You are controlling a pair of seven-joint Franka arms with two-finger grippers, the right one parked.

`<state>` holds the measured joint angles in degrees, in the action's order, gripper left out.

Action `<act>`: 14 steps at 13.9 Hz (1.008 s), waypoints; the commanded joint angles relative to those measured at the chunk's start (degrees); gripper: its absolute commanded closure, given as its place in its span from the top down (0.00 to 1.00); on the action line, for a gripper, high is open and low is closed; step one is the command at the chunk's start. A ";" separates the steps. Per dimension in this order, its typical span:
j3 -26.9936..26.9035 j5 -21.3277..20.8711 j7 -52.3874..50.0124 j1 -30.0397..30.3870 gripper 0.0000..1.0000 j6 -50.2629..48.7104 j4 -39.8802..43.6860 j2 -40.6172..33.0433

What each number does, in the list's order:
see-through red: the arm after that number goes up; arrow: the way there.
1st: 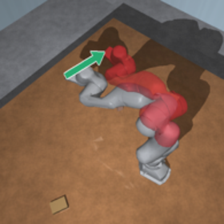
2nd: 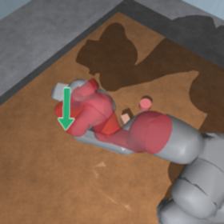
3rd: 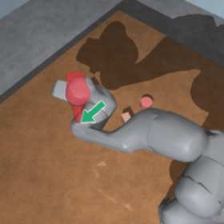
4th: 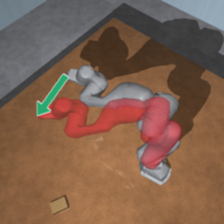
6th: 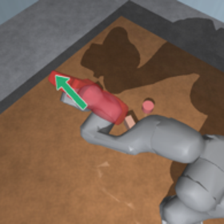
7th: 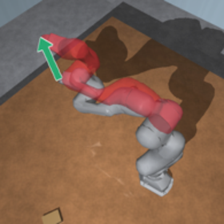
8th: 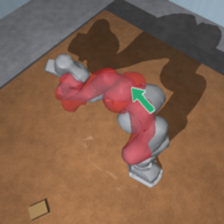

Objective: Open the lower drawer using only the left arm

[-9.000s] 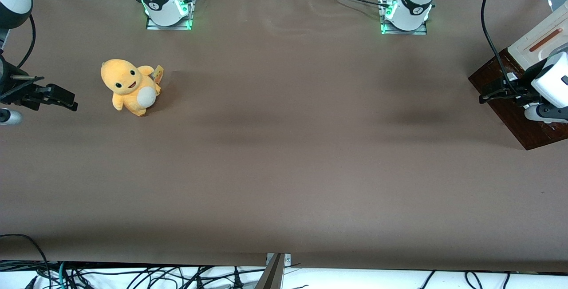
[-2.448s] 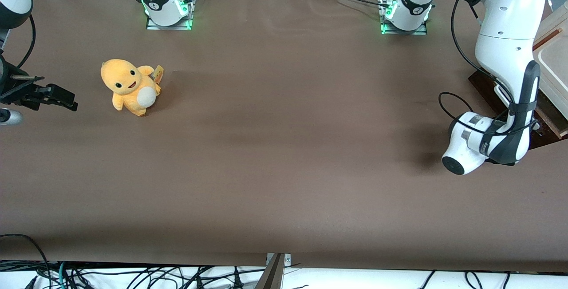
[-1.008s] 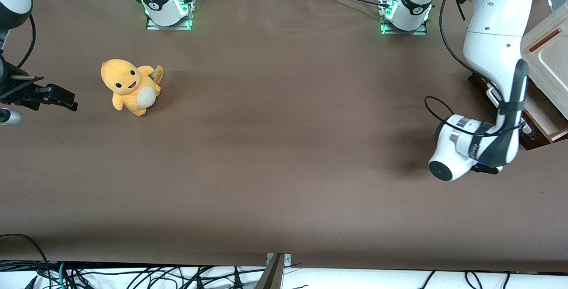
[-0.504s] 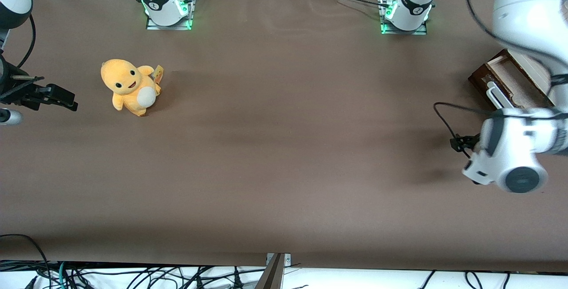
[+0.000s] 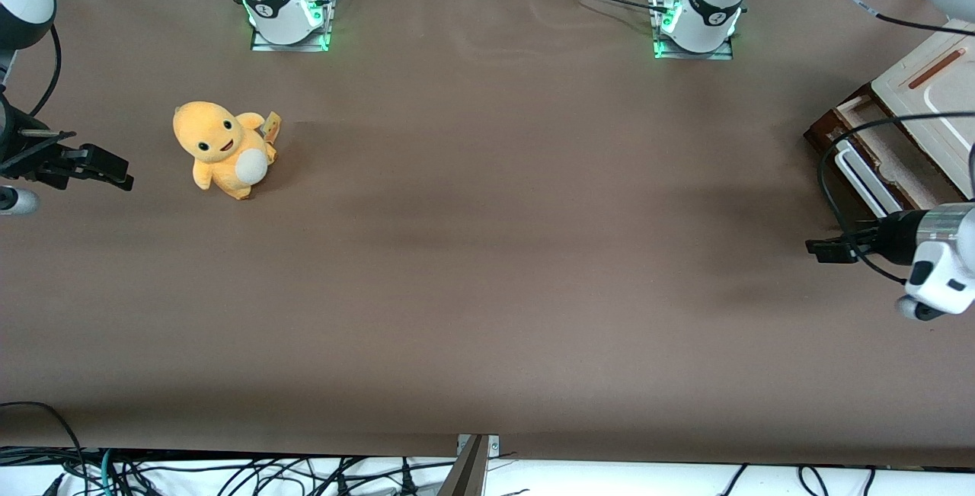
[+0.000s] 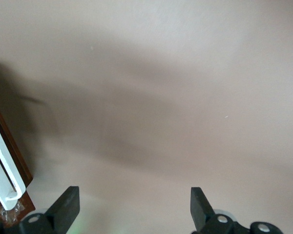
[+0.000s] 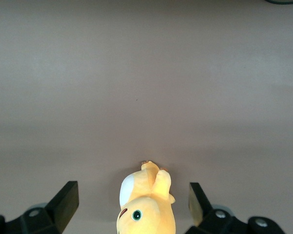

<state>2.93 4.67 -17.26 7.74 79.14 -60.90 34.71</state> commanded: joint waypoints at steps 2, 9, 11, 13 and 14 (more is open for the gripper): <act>-0.82 0.95 11.15 -0.53 1.00 1.01 -6.64 -9.53; -2.23 -6.77 30.89 -3.07 1.00 10.23 -23.01 -25.55; -1.97 -6.34 28.44 -3.17 1.00 11.64 -27.24 -28.11; -1.79 -5.73 26.41 -3.26 1.00 12.17 -27.52 -28.56; -1.79 -4.68 26.32 -3.26 1.00 12.17 -27.60 -28.64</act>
<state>1.17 -0.35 9.94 4.56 89.93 -85.62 8.57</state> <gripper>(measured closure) 0.000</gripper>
